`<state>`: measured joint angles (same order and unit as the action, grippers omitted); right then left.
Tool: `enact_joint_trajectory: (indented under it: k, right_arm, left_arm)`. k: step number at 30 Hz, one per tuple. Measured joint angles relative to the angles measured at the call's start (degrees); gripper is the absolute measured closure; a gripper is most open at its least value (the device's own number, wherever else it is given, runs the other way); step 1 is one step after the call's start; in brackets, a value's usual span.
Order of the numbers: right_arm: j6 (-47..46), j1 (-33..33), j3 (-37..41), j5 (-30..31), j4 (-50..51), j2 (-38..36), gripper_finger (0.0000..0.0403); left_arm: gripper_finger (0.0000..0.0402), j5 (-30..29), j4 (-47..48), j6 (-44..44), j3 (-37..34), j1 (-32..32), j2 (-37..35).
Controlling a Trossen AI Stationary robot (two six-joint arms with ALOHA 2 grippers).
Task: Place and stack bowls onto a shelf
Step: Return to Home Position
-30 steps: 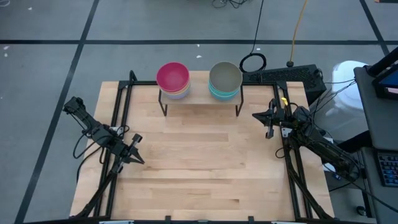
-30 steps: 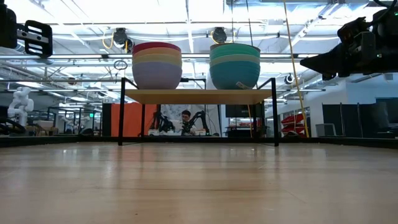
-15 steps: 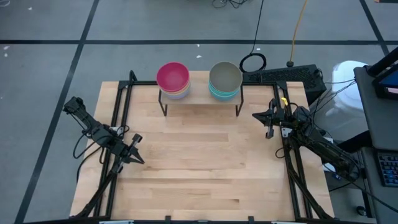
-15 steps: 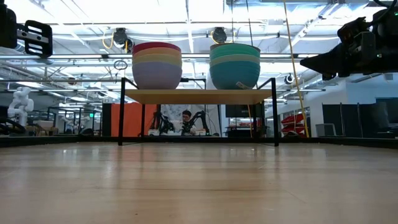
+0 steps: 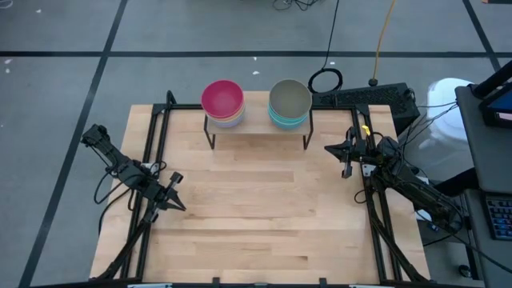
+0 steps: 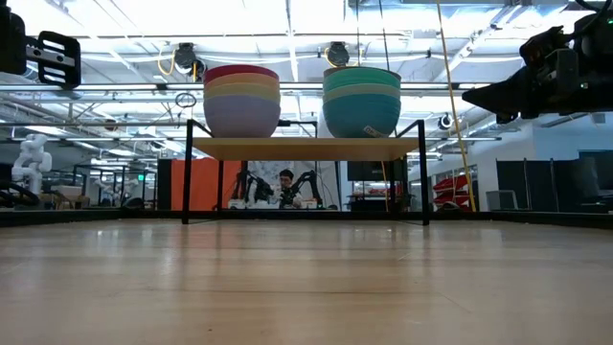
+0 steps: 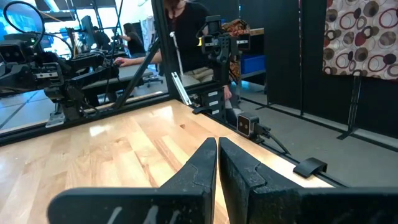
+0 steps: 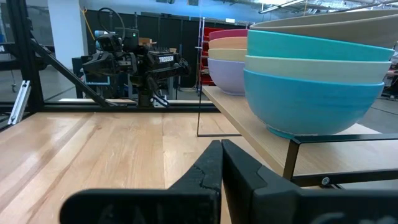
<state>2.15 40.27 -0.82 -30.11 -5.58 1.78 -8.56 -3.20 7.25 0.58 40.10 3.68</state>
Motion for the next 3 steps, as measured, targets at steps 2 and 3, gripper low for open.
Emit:
enact_joint_trajectory:
  k: [2, 3]
  right_arm:
    - [0.0, 0.0, 0.0, 0.0, 0.0, 0.0, 0.0403]
    - [0.0, 0.0, 0.0, 0.0, 0.0, 0.0, 0.0403]
  left_arm:
    - [0.0378, 0.0, 0.0, 0.0, 0.0, 0.0, 0.0]
    - [0.0378, 0.0, 0.0, 0.0, 0.0, 0.0, 0.0]
